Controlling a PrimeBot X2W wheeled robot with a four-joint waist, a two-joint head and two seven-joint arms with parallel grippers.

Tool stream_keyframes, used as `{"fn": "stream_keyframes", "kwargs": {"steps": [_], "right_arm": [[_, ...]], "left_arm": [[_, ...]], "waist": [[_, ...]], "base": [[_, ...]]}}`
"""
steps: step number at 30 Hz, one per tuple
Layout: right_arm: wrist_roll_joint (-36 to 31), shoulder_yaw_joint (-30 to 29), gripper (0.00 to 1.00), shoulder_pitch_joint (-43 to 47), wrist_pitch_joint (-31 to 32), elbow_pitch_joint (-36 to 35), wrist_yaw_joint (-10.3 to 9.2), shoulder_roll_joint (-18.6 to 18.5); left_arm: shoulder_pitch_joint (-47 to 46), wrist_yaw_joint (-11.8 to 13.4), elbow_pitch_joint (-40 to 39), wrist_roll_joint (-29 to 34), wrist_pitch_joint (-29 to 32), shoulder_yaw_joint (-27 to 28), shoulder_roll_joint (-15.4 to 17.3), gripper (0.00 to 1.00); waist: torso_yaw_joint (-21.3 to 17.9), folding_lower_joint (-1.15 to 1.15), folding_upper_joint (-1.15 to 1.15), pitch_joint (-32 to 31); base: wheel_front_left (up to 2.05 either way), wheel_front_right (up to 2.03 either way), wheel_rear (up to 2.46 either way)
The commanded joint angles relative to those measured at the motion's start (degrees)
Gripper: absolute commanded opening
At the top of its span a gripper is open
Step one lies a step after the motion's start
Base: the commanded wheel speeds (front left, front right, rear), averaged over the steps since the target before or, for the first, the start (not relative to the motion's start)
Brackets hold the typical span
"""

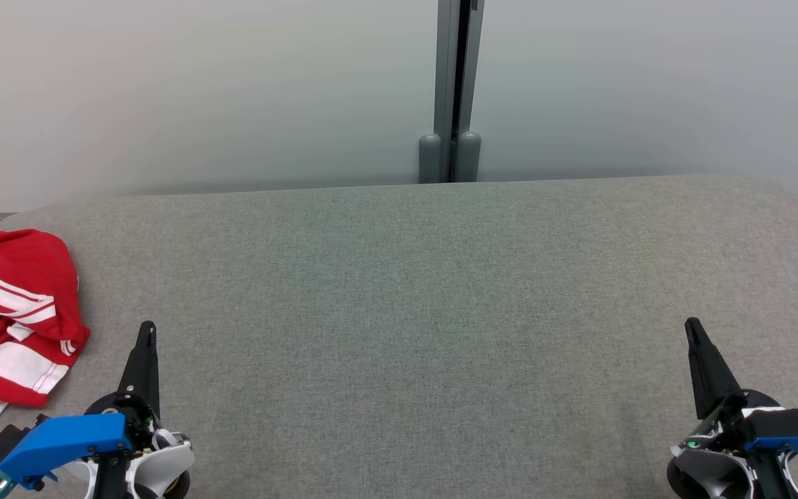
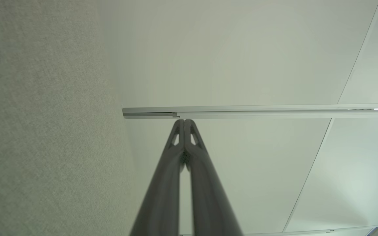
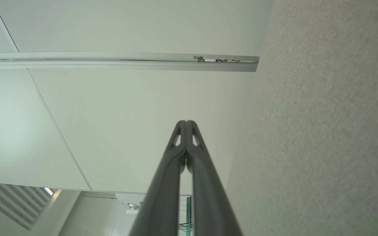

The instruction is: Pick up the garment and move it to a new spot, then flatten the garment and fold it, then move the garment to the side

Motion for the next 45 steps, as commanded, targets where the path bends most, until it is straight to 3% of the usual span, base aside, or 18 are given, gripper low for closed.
{"fn": "stream_keyframes", "kwargs": {"steps": [1,8,9,22,34,45], "right_arm": [[0.2,-0.1,0.0,-0.6,0.2,-0.2,0.02,0.0],[0.0,0.0,0.0,0.0,0.0,0.1,0.0,0.0],[0.0,0.1,1.0,0.4,-0.1,0.5,-0.01,0.1],[-3.3,1.8,1.0,1.5,-3.0,1.4,-0.07,0.3],[-13.6,3.7,1.0,1.2,-6.1,0.2,-0.06,0.2],[-24.5,4.9,1.0,0.9,-8.6,-0.2,-0.04,0.2]], "left_arm": [[-0.6,-0.2,-0.2,-0.2,0.2,0.1,0.2,0.0],[0.0,0.0,0.1,0.0,-0.1,0.0,0.0,0.0],[0.4,0.0,0.6,0.0,-0.1,0.0,-0.1,1.0],[1.8,0.0,-0.1,3.9,-3.1,-1.0,-0.5,1.0],[1.1,0.0,-1.7,16.1,-6.1,-0.8,-0.3,1.0],[1.2,1.9,-3.8,30.0,-8.6,-2.6,-0.2,1.0]], "waist": [[0.0,0.0,0.0,0.0],[0.0,0.0,0.0,0.0],[0.0,0.0,0.0,0.0],[0.0,0.0,0.0,0.2],[0.1,0.0,0.0,0.3],[0.2,0.0,0.0,0.4]], "base": [[0.0,0.0,0.0],[0.0,0.0,0.0],[0.0,0.0,0.0],[0.0,0.0,0.0],[0.0,0.0,0.0],[0.0,0.0,0.0]]}}
